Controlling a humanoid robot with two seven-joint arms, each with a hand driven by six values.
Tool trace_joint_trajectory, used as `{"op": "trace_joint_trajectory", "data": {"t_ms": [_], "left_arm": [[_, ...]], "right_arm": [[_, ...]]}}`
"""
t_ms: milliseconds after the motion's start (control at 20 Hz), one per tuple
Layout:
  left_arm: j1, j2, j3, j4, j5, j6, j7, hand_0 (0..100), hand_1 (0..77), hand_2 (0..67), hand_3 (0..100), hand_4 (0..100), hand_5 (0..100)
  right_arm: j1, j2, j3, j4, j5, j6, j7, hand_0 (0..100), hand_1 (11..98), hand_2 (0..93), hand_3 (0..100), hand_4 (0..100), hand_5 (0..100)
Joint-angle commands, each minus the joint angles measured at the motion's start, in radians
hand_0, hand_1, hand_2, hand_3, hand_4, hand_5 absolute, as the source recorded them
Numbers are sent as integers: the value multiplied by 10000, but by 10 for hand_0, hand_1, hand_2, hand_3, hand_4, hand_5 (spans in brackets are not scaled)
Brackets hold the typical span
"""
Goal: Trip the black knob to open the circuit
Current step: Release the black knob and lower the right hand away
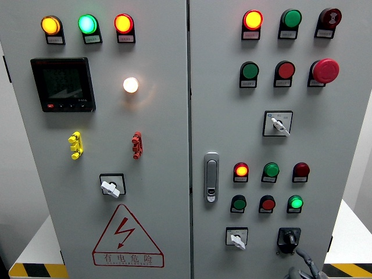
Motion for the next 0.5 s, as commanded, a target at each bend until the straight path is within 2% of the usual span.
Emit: {"op": "trace_joint_trajectory", "data": {"t_ms": [0,150,250,350,450], "left_arm": [[-1,0,8,3,0,0,0,0,36,128,214,66,16],[-1,0,8,3,0,0,0,0,35,128,214,66,16],[-1,0,-7,3,0,0,0,0,35,128,214,66,16],[-1,15,8,3,0,0,0,0,34,127,214,66,16],[-1,0,8,-12,0,0,0,0,33,127,214,66,16]], "right_arm": [[-107,-51,8,192,0,-4,-10,852,445,48,708,666,778],[-276,-36,-7,438,0,-4,-10,852,445,50,693,646,778],[-582,-20,-7,698,-15,-4,5,852,446,51,644,603,777],[-858,-35,-7,1005,-92,-4,5,848,450,55,523,482,729],[-1042,-35,-23,1266,-122,-4,-10,845,455,61,474,425,680]]}}
